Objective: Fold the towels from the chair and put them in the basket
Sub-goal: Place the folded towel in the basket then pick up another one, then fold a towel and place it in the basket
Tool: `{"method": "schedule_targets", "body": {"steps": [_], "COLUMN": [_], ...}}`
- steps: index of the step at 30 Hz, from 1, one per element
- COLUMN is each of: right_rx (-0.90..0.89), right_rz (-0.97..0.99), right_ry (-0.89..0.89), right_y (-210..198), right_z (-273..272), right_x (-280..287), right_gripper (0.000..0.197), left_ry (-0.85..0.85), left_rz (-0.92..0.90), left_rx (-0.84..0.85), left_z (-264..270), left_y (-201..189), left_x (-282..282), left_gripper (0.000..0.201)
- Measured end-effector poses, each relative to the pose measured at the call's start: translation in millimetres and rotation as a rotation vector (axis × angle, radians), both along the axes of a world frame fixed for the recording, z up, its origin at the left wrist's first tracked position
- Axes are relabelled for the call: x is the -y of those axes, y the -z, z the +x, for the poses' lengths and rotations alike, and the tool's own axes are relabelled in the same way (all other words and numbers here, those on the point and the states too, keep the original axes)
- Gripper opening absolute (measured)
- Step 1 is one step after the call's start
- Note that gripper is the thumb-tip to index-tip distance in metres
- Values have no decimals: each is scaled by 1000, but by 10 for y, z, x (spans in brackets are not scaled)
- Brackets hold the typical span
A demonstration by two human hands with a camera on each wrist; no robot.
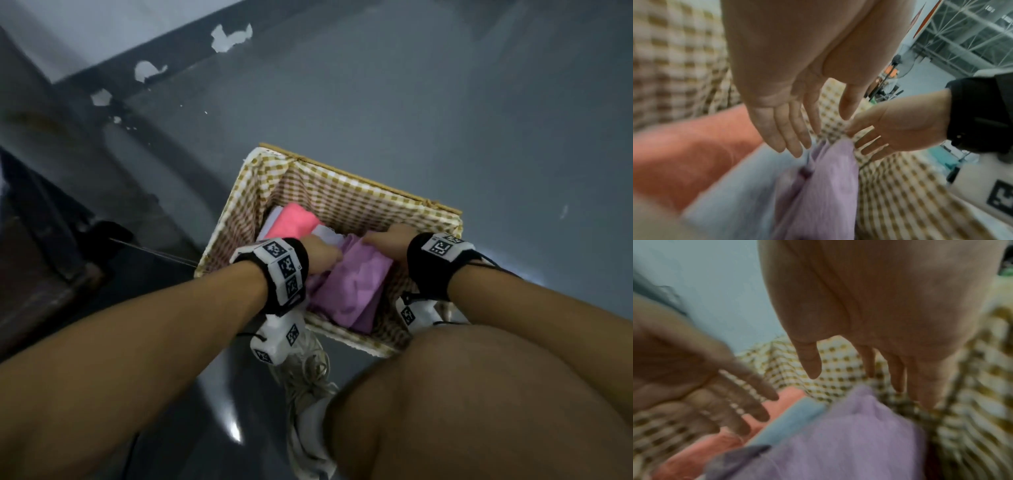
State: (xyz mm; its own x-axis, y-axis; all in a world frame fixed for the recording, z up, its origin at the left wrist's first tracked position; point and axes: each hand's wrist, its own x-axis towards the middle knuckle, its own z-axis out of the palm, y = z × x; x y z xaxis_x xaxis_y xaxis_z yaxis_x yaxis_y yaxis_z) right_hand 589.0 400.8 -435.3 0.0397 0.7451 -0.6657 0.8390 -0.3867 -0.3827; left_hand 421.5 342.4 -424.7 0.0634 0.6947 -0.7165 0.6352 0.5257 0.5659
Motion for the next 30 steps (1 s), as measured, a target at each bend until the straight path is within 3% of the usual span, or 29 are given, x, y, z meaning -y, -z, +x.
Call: {"method": "schedule_targets", "body": {"steps": [3, 7, 12, 17, 22, 26, 30], "right_rx": [39, -225, -345, -462, -428, -344, -237], "right_rz": [69, -40, 51, -12, 17, 81, 250], "right_ry": [-308, -531, -802, -924, -1045, -1138, -1311], "right_y": [-466, -1148, -1924, -2349, -2404, -2200, -1842], "right_z": [-330, -1091, -2279, -3405, -4273, -4655, -4734], "right_x": [26, 199, 593, 1175, 1761, 2008, 2040], "right_gripper": [26, 19, 26, 33, 32, 32, 35], "left_ry": [-125, -228, -353, -551, -751, -751, -612], "left_rz": [117, 263, 367, 430, 455, 379, 214], "left_rx": [133, 244, 186, 53, -88, -251, -513], "left_z": [-305, -938, -2006, -3023, -3750, -4062, -4183], "left_y": [-454, -1162, -1922, -2358, -2320, -1993, -1560], "left_x": [-5, 242, 880, 1767, 2598, 3012, 3124], "left_gripper": [25, 9, 9, 16, 25, 23, 62]}}
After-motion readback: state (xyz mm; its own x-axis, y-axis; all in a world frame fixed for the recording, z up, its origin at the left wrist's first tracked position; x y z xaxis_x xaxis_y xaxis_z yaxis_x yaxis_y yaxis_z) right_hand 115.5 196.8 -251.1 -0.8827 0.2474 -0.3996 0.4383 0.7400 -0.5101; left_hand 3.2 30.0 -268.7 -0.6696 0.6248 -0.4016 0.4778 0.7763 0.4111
